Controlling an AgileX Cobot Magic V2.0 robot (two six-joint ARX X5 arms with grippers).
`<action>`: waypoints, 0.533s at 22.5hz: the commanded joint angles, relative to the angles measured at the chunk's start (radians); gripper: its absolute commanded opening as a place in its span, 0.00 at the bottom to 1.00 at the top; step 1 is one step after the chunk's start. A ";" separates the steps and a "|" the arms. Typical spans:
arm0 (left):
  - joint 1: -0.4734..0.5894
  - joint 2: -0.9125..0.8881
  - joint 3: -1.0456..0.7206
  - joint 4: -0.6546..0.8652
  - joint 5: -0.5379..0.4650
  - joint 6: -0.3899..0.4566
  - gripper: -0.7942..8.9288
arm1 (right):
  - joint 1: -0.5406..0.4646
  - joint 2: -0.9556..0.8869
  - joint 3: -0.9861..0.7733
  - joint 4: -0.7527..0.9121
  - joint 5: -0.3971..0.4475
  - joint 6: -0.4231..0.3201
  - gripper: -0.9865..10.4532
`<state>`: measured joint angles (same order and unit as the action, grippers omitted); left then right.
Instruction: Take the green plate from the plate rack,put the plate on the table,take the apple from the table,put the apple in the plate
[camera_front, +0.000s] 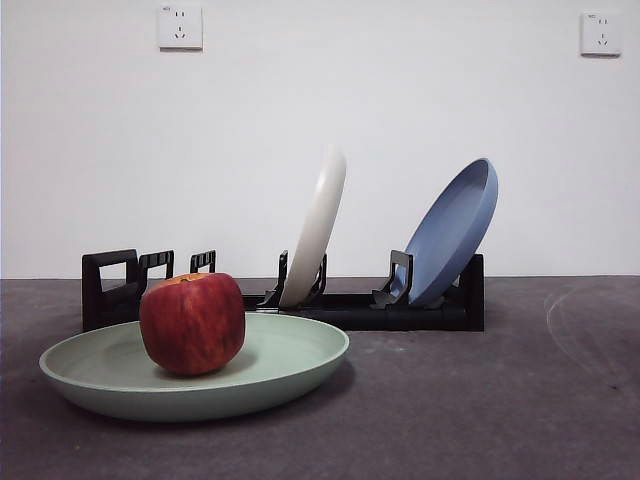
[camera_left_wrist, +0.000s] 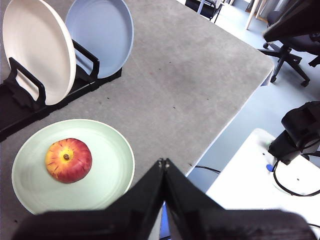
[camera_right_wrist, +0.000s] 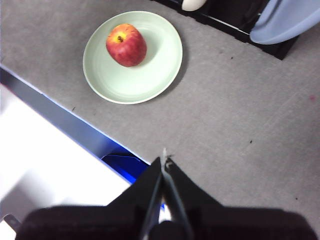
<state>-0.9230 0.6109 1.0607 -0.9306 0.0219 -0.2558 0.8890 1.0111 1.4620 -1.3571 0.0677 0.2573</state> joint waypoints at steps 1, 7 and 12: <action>-0.001 -0.002 0.002 0.004 0.001 -0.004 0.08 | 0.002 0.000 -0.008 -0.021 0.018 0.008 0.09; -0.001 0.014 0.002 0.004 0.001 -0.003 0.08 | 0.002 0.000 -0.008 -0.021 0.086 0.008 0.09; -0.001 0.034 0.002 0.004 0.001 -0.003 0.08 | 0.002 0.000 -0.008 -0.021 0.110 0.008 0.09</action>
<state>-0.9230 0.6437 1.0607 -0.9306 0.0216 -0.2558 0.8890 1.0111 1.4620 -1.3571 0.1719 0.2581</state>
